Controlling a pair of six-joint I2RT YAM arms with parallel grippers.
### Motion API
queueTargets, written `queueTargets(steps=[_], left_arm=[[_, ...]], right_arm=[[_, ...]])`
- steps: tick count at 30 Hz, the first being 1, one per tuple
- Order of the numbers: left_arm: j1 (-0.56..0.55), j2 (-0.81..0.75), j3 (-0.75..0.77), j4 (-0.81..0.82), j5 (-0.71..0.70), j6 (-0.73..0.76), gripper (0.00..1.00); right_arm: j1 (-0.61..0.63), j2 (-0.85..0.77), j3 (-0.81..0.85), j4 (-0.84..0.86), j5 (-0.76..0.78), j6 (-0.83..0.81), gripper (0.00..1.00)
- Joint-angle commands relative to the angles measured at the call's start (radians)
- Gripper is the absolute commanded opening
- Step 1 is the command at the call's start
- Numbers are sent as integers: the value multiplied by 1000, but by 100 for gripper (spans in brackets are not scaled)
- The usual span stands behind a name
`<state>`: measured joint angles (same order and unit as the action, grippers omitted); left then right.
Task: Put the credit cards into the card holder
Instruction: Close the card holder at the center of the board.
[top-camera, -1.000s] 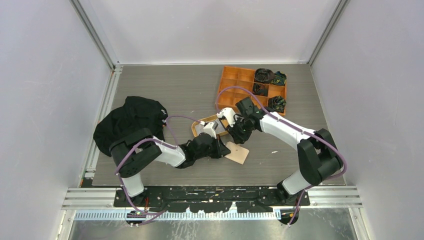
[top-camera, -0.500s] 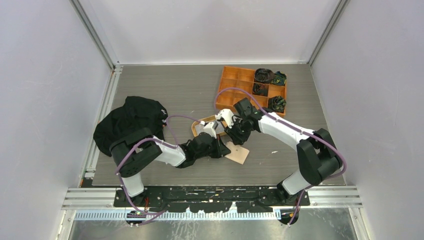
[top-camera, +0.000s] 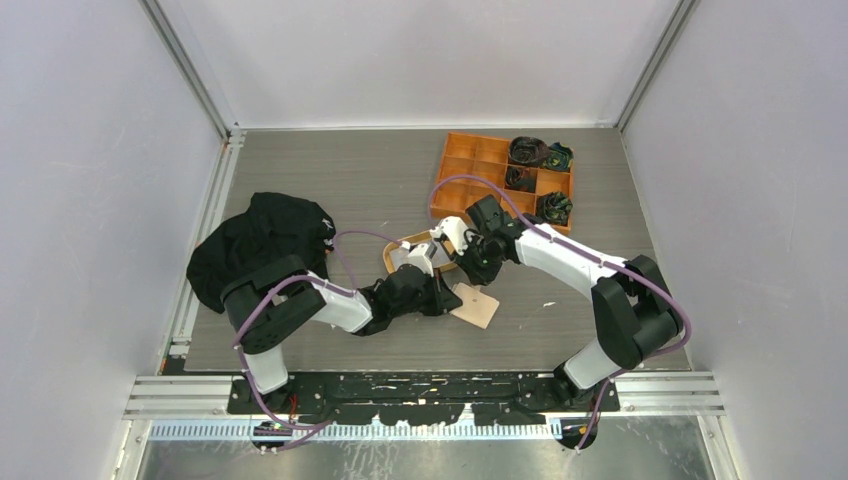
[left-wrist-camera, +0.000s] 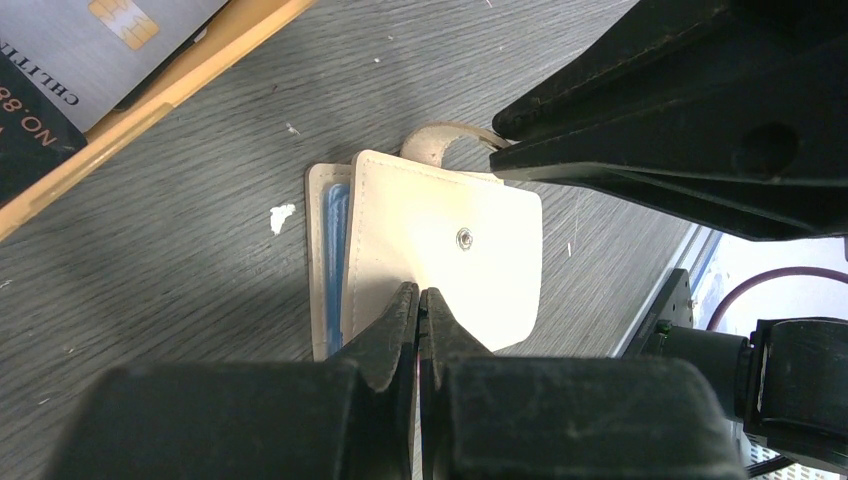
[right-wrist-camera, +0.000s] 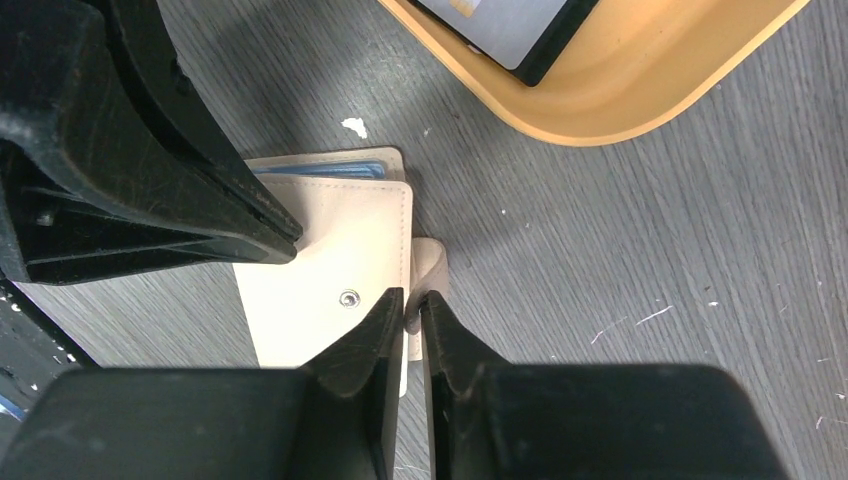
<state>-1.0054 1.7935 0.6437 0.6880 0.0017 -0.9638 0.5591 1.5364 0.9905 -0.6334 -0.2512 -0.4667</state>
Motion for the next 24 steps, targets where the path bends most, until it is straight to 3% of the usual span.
queueTargets(steps=[1,24], left_arm=[[4,17,24,7,-6,8,0],[6,18,24,1,-6,7,0]], right_arm=[[3,-22,42,8,7,10,16],[3,-39,53,-28,10,-4,15]])
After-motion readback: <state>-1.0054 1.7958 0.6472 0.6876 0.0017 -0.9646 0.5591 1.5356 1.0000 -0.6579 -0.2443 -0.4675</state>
